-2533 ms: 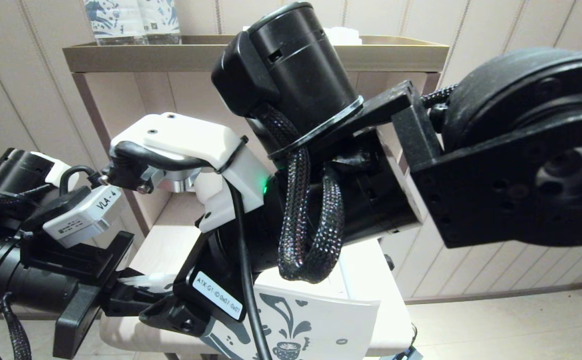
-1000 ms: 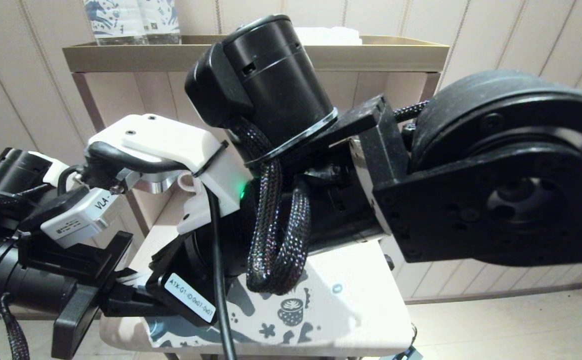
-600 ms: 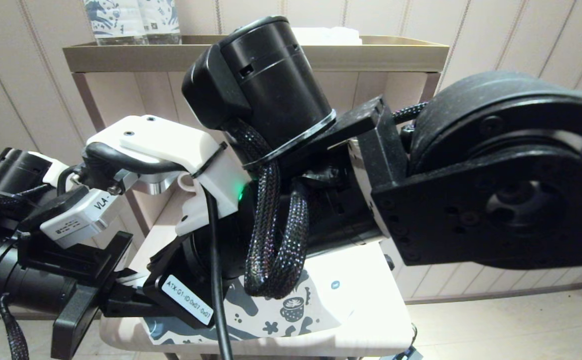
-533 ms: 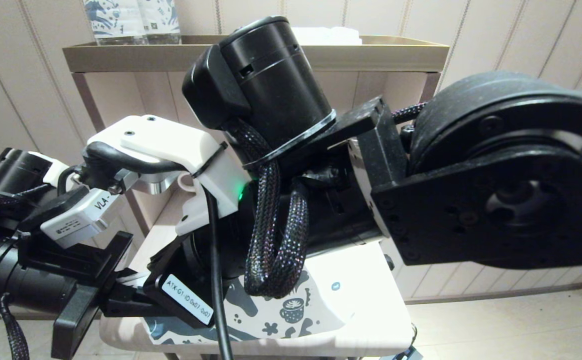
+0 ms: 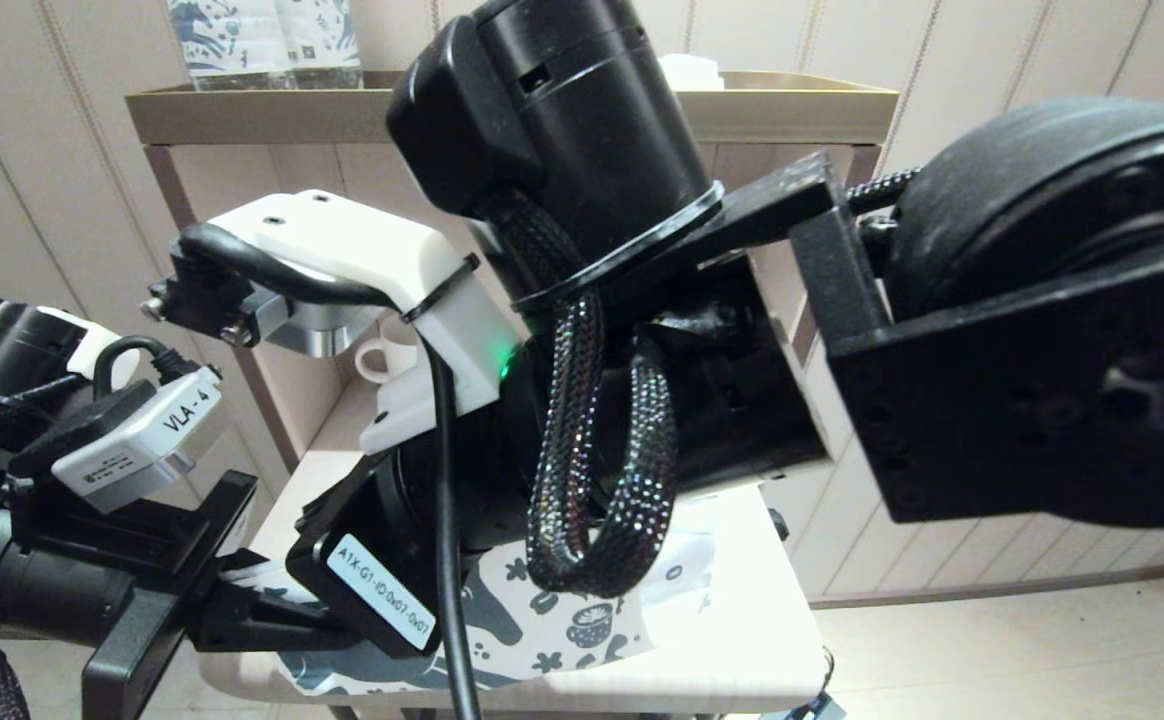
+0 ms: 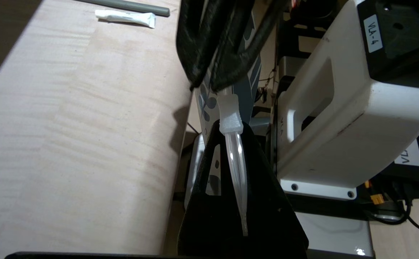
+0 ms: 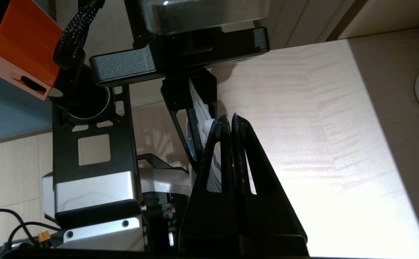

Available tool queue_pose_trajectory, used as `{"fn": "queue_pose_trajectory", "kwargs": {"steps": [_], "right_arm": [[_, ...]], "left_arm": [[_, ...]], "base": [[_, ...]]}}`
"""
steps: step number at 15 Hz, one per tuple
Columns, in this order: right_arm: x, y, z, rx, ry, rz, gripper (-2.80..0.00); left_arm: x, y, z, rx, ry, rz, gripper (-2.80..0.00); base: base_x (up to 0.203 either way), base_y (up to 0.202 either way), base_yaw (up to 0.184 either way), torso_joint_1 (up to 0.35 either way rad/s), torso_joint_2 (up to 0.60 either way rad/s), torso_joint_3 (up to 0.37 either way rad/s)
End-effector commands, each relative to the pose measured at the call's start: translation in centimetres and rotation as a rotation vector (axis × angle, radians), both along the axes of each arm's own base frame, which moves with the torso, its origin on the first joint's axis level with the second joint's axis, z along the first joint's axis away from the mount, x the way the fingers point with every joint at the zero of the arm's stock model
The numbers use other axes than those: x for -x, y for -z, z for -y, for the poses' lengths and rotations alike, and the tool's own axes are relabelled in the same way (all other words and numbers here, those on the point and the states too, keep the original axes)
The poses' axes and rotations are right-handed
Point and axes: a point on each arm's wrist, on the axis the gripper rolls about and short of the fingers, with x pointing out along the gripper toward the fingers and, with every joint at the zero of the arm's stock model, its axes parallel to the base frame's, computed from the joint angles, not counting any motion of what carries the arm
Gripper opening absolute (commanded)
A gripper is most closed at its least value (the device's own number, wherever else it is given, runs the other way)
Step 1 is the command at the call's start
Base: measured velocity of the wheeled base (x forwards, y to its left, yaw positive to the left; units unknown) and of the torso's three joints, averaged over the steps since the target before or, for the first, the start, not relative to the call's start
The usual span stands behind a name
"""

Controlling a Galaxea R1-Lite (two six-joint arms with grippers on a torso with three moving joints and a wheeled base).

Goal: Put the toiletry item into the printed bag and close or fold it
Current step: Open the storage bag

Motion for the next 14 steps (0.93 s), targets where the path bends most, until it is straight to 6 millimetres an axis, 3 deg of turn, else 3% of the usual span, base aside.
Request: {"fn": "queue_pose_trajectory", "kwargs": {"steps": [1,14], "right_arm": [[0.59,-1.01,0.87,-0.017,-0.005,0.008,-2.8],[0.92,-0.83,0.56,-0.013,-0.011,0.005,-2.8]], "left_arm": [[0.37,0.19,0.29,-0.001,0.024,-0.004,-2.8],[0.47,0.18,0.33,-0.002,0.026,-0.001,-2.8]], "base": [[0.0,0.0,0.0,0.0,0.0,0.0],[0.0,0.0,0.0,0.0,0.0,0.0]]}}
